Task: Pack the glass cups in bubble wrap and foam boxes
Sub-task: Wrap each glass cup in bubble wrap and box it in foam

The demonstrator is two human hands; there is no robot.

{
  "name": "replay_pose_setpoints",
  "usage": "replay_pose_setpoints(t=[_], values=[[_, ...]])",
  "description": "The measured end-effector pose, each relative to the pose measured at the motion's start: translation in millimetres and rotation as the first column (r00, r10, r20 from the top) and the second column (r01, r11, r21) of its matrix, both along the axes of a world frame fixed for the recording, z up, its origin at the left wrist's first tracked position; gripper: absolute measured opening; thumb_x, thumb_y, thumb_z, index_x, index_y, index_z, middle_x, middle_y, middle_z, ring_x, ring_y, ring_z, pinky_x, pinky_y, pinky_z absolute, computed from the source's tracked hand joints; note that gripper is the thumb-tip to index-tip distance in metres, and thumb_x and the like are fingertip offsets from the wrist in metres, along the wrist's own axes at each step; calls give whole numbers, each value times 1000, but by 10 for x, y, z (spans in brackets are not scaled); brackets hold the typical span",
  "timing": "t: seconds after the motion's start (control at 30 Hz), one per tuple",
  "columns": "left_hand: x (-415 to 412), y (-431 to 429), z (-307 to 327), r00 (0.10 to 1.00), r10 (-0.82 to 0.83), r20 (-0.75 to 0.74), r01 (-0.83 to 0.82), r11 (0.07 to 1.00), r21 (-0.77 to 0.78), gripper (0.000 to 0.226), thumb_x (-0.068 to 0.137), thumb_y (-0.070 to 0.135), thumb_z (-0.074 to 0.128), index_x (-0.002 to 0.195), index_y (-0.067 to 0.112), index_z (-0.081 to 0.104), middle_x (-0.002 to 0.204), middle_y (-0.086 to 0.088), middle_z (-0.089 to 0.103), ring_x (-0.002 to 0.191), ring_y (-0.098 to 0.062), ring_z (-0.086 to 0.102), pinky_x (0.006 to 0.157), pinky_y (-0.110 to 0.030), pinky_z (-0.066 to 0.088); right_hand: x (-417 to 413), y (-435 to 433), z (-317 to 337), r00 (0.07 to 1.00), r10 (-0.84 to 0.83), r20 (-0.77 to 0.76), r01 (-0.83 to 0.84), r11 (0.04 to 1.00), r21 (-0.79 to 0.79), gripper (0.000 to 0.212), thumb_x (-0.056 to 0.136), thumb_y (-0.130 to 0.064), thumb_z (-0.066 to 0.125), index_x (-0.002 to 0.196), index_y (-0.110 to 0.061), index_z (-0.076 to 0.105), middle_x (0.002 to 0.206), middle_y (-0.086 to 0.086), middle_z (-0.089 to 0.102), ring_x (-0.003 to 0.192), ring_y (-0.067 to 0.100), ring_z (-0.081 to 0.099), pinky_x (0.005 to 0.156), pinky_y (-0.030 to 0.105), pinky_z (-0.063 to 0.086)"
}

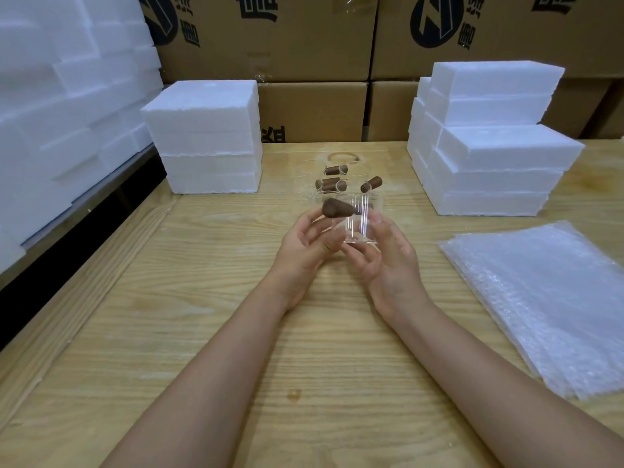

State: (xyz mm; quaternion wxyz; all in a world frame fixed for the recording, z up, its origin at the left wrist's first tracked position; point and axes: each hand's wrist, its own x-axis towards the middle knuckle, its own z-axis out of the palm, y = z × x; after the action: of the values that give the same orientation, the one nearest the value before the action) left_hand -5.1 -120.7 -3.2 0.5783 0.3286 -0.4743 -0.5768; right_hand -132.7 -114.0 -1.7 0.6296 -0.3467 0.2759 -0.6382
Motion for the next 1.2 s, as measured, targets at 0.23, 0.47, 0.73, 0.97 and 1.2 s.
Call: replay_pose_setpoints(t=[0.23,0.47,0.73,0.97,1.2], values=[[5,11,-9,995,-81,51,79,996,52,63,82,35,61,133,0,50,121,-27,60,104,-25,59,91,-32,47,44,18,39,995,72,-69,-66,994,85,43,93,-35,50,119,-1,59,108,17,65,93,29,63,80,35,58],[-14,41,-17,999,-23,33,22,999,38,37,78,22,62,111,7,62,96,-4,73,93,-16,69,88,-31,56,37,88,-37,778,-357,-518,203,922,-330,23,94,-50,41,108,-35,51,83,-14,71,82,11,68,74,33,54],[-122,150,63,992,-54,-114,60,997,49,73,66,35,71,127,-1,52,116,-12,68,106,-21,67,80,-29,55,-45,166,-28,478,-632,-610,141,741,-657,48,93,-52,36,133,-27,44,115,-4,55,106,11,55,88,27,45],[-5,111,-19,997,-40,-73,40,999,8,42,77,14,66,116,14,51,96,-5,74,93,-22,70,78,-31,55,-82,204,103,572,-629,-525,36,660,-751,30,91,-34,52,120,-27,52,94,-4,53,81,0,50,72,10,38],[-104,110,-47,975,198,103,-185,975,-125,58,63,16,79,109,21,44,94,0,65,82,-7,66,71,-21,53,-96,154,81,457,-709,-537,183,666,-723,13,93,-21,50,89,-9,53,63,-18,50,56,0,51,51,7,34]])
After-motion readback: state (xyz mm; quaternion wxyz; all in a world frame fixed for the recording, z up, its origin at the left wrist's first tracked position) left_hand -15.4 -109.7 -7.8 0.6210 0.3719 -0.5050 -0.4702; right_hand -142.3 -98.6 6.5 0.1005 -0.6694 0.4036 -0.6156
